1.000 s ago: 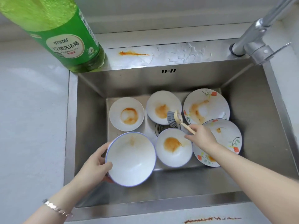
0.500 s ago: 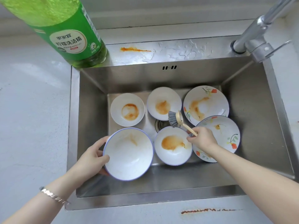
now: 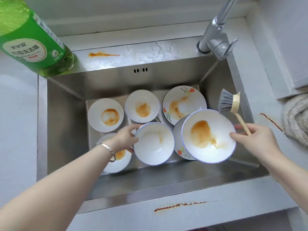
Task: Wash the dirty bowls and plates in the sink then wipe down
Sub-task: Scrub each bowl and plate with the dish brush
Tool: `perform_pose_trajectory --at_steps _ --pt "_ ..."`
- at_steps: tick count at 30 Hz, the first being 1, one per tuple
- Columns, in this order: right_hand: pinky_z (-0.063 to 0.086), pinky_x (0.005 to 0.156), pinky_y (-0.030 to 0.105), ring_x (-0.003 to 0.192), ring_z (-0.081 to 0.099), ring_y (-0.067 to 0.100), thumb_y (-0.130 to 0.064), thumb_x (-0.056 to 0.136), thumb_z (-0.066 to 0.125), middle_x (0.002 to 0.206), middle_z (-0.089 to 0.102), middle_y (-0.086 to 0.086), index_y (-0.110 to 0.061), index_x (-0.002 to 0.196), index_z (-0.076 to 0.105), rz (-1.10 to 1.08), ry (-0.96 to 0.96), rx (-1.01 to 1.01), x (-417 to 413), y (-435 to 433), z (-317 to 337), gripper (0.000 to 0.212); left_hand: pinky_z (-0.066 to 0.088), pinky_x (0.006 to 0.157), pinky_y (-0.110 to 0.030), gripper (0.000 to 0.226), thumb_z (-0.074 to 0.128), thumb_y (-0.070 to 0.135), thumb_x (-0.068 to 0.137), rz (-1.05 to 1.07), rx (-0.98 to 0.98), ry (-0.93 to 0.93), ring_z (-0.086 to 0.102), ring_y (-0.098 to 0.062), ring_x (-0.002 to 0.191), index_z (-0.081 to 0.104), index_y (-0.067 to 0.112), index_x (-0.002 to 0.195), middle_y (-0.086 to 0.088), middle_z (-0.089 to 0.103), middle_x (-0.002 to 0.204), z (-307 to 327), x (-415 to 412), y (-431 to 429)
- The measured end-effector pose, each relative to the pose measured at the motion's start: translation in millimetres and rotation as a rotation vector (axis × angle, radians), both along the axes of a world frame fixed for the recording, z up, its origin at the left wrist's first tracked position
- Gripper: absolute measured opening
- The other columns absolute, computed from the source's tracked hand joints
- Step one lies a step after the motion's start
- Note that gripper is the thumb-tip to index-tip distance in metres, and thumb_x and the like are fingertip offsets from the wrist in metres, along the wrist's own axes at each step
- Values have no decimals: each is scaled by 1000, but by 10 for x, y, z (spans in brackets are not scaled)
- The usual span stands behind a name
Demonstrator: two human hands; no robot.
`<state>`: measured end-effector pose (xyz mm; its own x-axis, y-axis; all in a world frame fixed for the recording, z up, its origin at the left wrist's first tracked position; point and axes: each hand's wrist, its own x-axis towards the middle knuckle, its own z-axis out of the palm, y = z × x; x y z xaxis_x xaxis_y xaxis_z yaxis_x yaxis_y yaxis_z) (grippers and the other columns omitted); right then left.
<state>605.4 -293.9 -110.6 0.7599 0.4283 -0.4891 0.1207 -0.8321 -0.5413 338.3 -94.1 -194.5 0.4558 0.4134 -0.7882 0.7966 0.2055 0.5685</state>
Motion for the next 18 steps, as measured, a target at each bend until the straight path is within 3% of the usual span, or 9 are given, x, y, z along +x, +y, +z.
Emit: perform_pose_trajectory --at_steps 3,8,13,16,18 --pt "39 74 29 75 57 22 -10 74 73 70 64 -3 -33 69 61 -19 9 -5 43 -139 13 27 58 51 -34 55 41 -7 84 -11 -8 39 61 -23 64 48 27 127 -15 63 95 -171 75 -119" --pt "41 73 30 75 59 24 -8 74 74 69 65 0 -21 80 67 1 56 -13 6 -205 -17 16 53 42 -26 55 40 -9 86 21 -23 128 59 -22 61 45 20 132 -16 59 108 -323 -211 -277" --pt "43 49 12 61 58 13 -2 75 70 65 63 1 -14 80 67 29 134 11 -138 -145 10 14 49 38 -21 54 39 -11 87 68 90 164 57 -23 60 48 18 133 -11 56 98 -374 -483 -270" --pt "56 72 35 72 67 24 -5 70 73 65 68 -1 -26 70 68 58 127 -26 -231 -112 -22 22 52 44 -23 54 41 -9 87 14 160 186 60 -25 70 48 20 132 -7 58 101 -431 -566 -258" --pt "56 78 46 73 69 26 -6 68 75 64 69 -2 -29 66 67 45 142 -24 -277 -93 -25 24 52 60 -28 52 44 -6 89 -40 180 199 59 -27 85 45 18 135 -7 59 108 -503 -569 -274"
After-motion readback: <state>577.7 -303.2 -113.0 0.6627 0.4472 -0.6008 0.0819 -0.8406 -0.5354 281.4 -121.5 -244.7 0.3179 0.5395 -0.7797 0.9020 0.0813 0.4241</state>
